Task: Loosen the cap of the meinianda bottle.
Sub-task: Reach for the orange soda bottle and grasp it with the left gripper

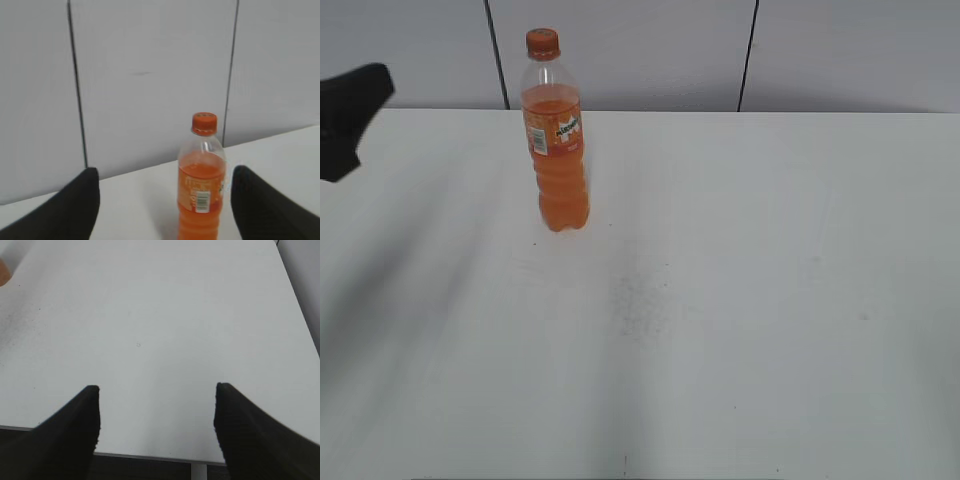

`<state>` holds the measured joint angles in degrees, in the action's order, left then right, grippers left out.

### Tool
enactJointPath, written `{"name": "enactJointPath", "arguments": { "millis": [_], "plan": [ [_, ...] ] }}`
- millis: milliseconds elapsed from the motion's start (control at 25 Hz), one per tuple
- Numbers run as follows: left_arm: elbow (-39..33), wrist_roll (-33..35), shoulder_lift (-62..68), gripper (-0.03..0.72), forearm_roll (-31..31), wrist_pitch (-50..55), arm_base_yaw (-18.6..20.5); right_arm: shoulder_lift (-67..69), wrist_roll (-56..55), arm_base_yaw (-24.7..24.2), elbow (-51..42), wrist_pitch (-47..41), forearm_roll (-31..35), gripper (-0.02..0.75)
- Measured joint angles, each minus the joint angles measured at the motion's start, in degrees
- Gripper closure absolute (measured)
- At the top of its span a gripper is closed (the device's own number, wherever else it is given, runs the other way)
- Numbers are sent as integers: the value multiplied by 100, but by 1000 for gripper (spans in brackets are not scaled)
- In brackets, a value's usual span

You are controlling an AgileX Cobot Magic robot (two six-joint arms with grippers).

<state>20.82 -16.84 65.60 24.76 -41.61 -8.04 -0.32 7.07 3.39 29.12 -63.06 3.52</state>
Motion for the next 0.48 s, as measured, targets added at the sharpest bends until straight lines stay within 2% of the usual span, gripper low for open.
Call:
{"name": "enactJointPath", "arguments": {
  "millis": [120,240,360,480],
  "plan": [
    [0,-58,995,189,594,-1097,228,0,0,0,0,0,0,204],
    [18,-284,1955,189,1387,-2219,796,0,0,0,0,0,0,204],
    [201,-642,2733,189,2519,-2598,1484,0,0,0,0,0,0,204],
    [766,-1075,3250,189,4099,-2653,1933,0,0,0,0,0,0,204]
  ]
}}
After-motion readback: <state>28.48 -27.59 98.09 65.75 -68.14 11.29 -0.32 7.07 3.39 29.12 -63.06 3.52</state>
